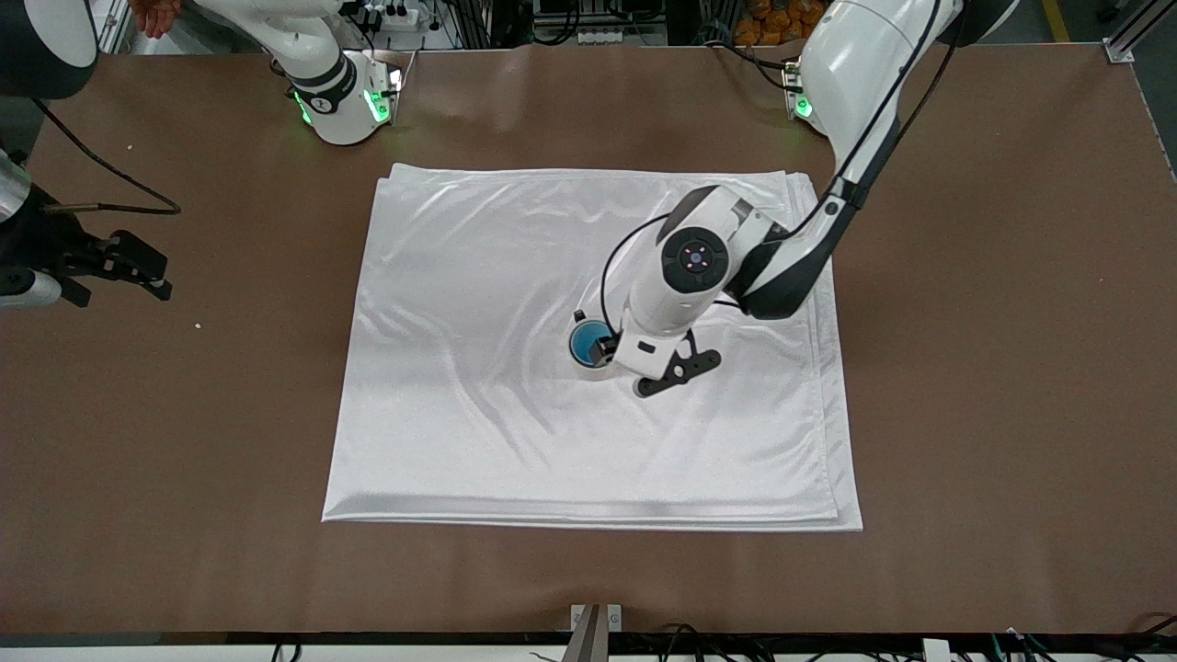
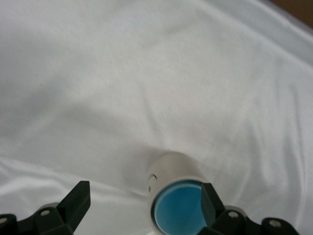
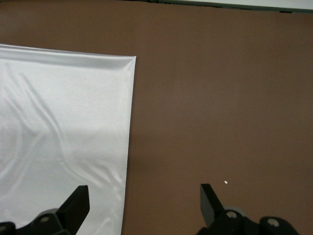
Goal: Place blue cup into white mug on cloth
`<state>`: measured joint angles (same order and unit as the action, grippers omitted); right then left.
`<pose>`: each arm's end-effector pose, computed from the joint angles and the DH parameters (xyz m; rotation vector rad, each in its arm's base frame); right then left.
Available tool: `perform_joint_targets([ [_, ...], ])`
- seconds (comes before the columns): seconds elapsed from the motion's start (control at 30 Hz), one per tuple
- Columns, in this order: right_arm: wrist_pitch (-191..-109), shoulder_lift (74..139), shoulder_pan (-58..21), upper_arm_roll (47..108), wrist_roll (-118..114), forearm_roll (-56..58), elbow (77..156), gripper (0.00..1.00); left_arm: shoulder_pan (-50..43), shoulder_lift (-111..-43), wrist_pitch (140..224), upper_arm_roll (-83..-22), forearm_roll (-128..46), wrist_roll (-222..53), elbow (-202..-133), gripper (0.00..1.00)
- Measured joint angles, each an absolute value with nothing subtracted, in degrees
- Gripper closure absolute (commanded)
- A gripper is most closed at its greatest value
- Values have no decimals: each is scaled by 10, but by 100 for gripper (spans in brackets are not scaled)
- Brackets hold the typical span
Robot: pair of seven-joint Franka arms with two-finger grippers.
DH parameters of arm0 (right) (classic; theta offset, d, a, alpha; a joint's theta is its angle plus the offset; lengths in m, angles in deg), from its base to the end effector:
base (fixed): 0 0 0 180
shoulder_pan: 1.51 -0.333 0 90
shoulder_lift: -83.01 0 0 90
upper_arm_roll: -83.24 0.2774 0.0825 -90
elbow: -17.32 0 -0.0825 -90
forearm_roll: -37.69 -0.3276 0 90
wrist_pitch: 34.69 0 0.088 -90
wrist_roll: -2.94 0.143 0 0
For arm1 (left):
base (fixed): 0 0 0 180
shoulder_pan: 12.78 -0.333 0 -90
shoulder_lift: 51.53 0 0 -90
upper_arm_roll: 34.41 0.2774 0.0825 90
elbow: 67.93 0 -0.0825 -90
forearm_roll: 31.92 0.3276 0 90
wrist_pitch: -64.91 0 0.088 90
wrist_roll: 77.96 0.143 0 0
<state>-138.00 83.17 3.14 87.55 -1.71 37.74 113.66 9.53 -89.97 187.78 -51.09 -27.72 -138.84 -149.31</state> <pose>0.5224 -0.0032 0.5235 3.1280 0.1179 0.1860 0.5343 -0.3859 0.2833 2.9426 0.6147 -0.0531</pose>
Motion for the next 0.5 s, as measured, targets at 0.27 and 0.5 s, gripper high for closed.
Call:
perform_joint_targets([
  [0.27, -1368, 829, 31, 878, -14, 377, 1124, 0, -11, -880, 1839, -508, -266, -1259, -1492, 0],
  [0.5, -1338, 827, 30, 882, 5, 377, 1105, 0, -101, -864, 1826, -507, -266, -1129, -1491, 0],
])
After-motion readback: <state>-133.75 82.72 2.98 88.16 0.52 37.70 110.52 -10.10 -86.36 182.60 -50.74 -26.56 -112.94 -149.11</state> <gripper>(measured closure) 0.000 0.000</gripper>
